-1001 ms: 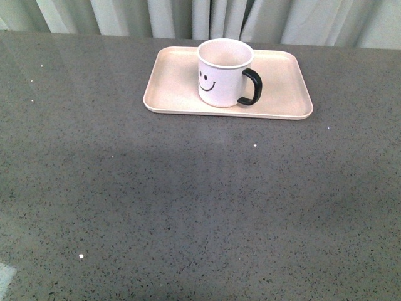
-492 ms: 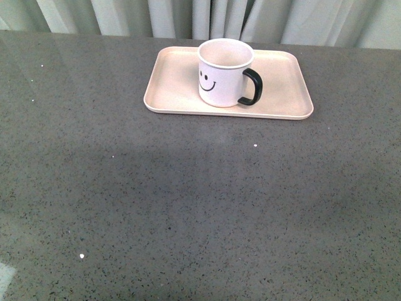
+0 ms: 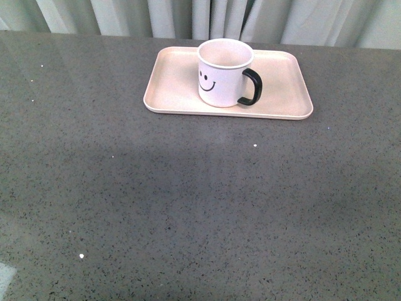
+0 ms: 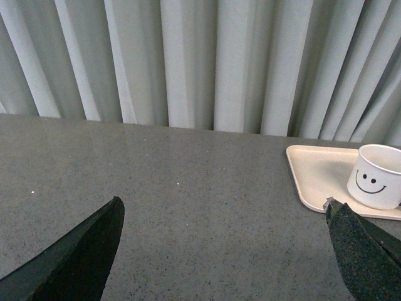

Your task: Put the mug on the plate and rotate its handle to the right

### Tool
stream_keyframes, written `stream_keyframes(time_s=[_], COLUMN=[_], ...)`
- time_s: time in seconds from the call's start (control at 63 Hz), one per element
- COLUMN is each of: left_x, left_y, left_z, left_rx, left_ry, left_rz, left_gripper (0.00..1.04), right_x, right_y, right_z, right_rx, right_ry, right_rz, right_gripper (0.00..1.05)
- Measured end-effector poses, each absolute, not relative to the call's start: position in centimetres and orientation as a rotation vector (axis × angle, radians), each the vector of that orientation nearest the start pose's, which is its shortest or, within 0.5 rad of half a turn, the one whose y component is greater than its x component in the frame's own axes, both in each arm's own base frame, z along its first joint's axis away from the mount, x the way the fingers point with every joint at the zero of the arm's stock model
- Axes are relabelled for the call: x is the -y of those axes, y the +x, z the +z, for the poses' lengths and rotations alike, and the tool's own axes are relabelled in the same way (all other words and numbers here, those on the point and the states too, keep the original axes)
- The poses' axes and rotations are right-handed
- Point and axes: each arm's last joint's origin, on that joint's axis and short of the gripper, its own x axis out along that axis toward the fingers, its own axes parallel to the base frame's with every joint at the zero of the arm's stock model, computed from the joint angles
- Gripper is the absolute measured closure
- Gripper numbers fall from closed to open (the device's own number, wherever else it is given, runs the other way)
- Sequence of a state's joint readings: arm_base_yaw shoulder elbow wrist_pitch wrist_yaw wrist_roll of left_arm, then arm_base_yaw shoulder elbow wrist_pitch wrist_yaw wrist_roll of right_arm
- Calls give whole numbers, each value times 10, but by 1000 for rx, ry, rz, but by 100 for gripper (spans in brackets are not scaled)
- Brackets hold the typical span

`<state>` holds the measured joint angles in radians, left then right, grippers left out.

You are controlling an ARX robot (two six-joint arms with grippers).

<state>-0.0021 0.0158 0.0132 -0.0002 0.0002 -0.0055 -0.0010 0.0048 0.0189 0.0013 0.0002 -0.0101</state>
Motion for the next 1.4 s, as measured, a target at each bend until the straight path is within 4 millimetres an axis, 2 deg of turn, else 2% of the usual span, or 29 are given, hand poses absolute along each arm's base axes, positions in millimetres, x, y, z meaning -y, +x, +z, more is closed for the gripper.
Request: stream_keyframes(time_s=[0.302,0.397,0.445,0.588,0.715,0.762,0.937,1.207,1.398], left_x=[0,0,0,0,0,0,0,0,0], left_y=[98,98,98,98,98,98,98,98,98], left_z=[167,167,167,167,167,167,167,167,167], left_rx=[-3,-3,-3,-3,-3,-3,-3,-3,-3], left_ry=[-6,-5,-5,-5,-5,-5,-5,-5,-5], left_rz=[-2,-3,-3,-3,-3,-3,-3,-3,-3], left_gripper=[9,9,9,9,9,9,9,9,9], right_x=[0,2,8,18,16,11,-11,-34,-51], right_y=[97,105,129,200,255,287,360,431,461], right_z=[170,174,185,209,206,200,194,178,177], right_rx=[11,-412,-518,-514,-570,-611,-667,-769,-797], right_ry=[-11,-42,-42,-86,-79,-71,-47,-8,14], right_rz=[5,235,295,279,307,322,328,274,265], right_gripper=[9,9,9,9,9,9,9,9,9])
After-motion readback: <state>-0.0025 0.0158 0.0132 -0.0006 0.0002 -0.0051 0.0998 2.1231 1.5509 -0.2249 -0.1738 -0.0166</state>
